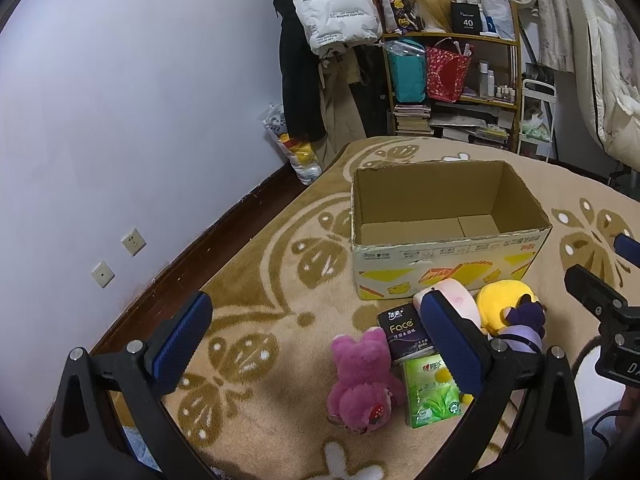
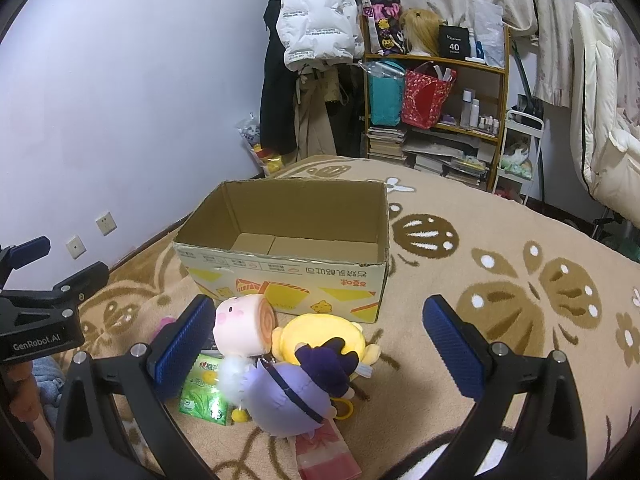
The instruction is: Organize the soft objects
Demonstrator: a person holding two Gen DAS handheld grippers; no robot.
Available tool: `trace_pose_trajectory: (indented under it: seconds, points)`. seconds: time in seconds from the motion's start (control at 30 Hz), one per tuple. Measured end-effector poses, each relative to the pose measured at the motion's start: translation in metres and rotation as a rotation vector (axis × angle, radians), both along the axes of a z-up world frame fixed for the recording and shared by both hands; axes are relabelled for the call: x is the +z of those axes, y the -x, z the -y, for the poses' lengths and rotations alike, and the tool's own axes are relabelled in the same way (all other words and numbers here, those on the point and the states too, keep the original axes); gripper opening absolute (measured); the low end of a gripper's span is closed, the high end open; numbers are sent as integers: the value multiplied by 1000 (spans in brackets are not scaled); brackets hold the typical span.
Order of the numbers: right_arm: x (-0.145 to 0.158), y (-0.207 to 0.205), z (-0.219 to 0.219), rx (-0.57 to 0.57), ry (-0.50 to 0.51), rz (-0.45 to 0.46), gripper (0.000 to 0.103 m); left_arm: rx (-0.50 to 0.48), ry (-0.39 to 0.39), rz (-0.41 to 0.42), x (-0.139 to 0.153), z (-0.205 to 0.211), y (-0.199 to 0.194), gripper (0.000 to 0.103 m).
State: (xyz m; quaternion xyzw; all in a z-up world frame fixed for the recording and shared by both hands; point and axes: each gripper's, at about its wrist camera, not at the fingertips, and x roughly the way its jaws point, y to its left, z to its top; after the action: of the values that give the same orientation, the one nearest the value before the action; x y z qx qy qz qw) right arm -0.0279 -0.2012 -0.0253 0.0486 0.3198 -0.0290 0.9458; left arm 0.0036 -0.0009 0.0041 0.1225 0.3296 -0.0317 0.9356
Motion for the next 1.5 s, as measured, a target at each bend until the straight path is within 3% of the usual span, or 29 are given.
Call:
trace_pose_trajectory:
  seconds: [1.5]
  points:
    - [2,2,-2,12,28,11,103,1,-11,-13,-3,-2,-2,103]
